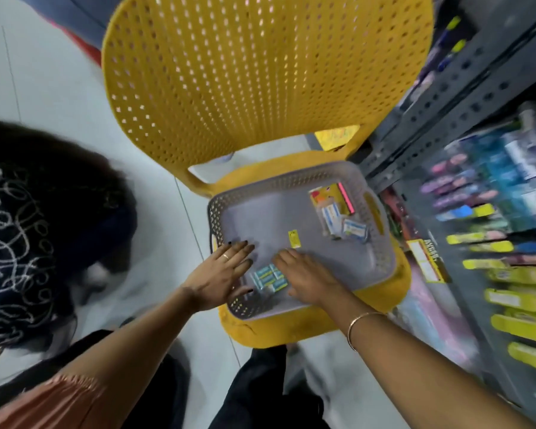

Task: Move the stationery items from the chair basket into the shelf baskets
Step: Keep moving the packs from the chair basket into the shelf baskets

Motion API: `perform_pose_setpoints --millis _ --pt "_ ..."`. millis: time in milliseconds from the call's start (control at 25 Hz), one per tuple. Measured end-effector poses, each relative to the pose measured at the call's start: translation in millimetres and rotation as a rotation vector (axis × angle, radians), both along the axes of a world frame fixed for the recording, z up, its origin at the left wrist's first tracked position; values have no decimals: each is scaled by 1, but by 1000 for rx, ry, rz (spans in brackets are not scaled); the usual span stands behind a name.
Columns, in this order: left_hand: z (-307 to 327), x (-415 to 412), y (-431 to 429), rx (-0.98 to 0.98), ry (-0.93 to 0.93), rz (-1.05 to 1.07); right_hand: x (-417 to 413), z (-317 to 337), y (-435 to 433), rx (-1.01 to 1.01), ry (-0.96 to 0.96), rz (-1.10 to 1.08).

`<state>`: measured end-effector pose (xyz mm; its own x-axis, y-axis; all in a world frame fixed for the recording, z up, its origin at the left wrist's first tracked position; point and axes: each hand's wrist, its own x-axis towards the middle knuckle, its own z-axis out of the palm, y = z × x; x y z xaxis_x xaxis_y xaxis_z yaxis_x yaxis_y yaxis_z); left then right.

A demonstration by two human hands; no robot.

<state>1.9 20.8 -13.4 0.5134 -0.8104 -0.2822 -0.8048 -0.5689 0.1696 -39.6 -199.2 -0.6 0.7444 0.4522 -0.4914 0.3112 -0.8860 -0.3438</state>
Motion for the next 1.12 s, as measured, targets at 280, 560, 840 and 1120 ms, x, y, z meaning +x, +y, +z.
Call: perform_pose_setpoints --millis 280,560,840,1120 --pt "-23 -4 8 -19 -56 -18 -1 -40 22 -39 -173 99" --pt "-10 -4 4 12 -71 7 0 -11 -15 -54 -47 -79" --pt "68 28 -47 -71 -159 17 8 105 -90 -2 -160 -395" --pt "175 78 -152 -342 -312 -111 -2 270 -139 55 -443 -557"
